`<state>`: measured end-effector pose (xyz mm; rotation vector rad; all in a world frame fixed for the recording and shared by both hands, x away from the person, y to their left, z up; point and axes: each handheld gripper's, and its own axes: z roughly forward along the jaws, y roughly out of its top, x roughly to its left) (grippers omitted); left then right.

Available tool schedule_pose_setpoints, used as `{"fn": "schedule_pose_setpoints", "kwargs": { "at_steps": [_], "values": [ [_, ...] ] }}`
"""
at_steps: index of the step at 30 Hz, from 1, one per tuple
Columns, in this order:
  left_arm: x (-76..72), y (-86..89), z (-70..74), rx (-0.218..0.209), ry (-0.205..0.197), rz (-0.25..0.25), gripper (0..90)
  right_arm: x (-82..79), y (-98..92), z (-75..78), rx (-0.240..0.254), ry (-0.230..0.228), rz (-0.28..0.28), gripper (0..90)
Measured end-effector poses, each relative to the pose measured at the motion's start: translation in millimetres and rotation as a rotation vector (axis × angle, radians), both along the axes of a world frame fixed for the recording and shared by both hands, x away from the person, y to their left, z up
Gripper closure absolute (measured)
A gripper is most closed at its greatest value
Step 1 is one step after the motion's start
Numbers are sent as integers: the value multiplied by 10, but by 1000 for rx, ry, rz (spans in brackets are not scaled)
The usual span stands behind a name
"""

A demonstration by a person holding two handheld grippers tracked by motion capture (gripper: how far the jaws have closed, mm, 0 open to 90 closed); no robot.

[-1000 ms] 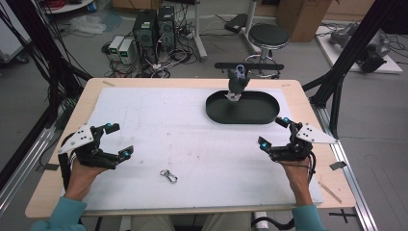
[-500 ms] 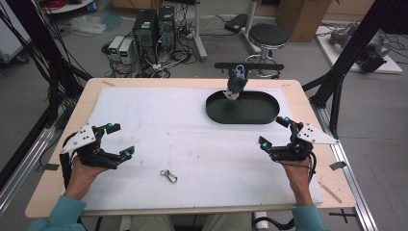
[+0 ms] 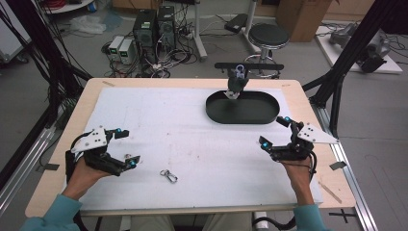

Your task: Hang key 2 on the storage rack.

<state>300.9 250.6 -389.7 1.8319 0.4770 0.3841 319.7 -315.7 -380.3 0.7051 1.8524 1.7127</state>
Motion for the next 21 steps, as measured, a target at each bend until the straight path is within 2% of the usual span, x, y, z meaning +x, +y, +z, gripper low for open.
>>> {"fn": "schedule_pose_setpoints", "kwargs": {
  "at_steps": [5,8,10,13,17,20,21],
  "values": [
    [21,-109,46,66,20,-49,17,-7,-11,25,11,-2,-1,7],
    [32,-197,51,96,19,-101,17,-10,-21,27,12,-9,3,7],
    [39,-244,45,112,26,-118,17,-17,-29,30,11,-7,3,7],
    [56,-318,25,158,41,-139,17,-26,-38,35,9,-8,2,7],
    [76,-418,-3,235,55,-169,17,-25,-37,35,6,-15,6,7],
    [88,-479,-25,270,64,-183,18,-25,-26,33,6,-12,9,6],
    [90,-501,-39,271,80,-190,18,-23,-24,32,3,-13,8,7]
  ]
}}
